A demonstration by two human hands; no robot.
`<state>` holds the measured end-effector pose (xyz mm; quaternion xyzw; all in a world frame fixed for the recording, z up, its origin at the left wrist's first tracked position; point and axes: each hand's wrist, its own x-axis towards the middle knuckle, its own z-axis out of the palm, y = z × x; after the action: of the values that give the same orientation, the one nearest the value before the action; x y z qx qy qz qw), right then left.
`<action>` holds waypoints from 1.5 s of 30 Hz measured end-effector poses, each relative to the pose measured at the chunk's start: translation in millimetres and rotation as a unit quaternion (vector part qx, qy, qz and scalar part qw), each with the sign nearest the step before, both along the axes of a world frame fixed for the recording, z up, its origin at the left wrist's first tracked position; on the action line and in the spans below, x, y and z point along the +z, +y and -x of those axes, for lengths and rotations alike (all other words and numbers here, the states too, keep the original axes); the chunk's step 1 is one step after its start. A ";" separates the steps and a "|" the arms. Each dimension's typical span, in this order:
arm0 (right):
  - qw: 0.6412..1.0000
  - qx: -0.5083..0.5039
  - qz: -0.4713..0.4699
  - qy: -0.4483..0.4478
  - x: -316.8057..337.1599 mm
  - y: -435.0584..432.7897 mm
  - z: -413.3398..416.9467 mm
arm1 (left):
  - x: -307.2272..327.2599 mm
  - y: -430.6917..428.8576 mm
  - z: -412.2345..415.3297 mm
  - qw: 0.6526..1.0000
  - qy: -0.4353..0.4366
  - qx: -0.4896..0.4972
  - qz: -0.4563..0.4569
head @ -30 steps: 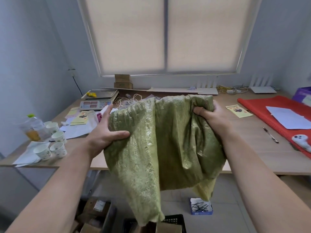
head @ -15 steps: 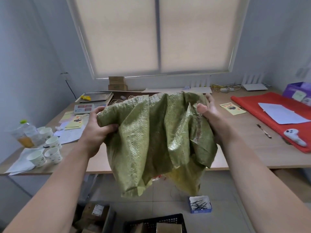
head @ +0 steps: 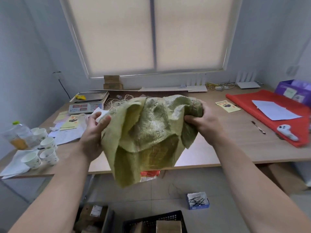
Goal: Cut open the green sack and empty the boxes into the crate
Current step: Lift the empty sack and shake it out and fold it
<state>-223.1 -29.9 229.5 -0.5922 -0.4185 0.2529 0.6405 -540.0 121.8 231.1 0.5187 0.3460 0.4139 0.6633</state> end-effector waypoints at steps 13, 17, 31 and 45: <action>0.984 0.011 -0.015 0.176 2.0 -12.8 10.1 | 4.5 -13.4 -2.4 0.848 0.359 0.037 -0.389; 0.974 -0.022 -0.003 0.227 -8.4 -12.5 21.7 | -2.1 -18.2 -9.2 0.825 0.361 0.108 -0.421; 0.970 -0.044 -0.050 0.232 -21.7 -32.2 -1.5 | -0.9 -26.6 -20.8 0.928 0.279 0.137 -0.208; 0.995 0.045 0.009 -0.089 14.1 -89.6 -100.5 | 39.1 -130.8 -114.6 0.992 0.091 -0.079 -0.042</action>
<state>-122.5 -119.5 243.6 -0.5988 -0.4976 0.2320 0.5831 -425.4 -9.1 270.1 0.6071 0.3454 0.3255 0.6373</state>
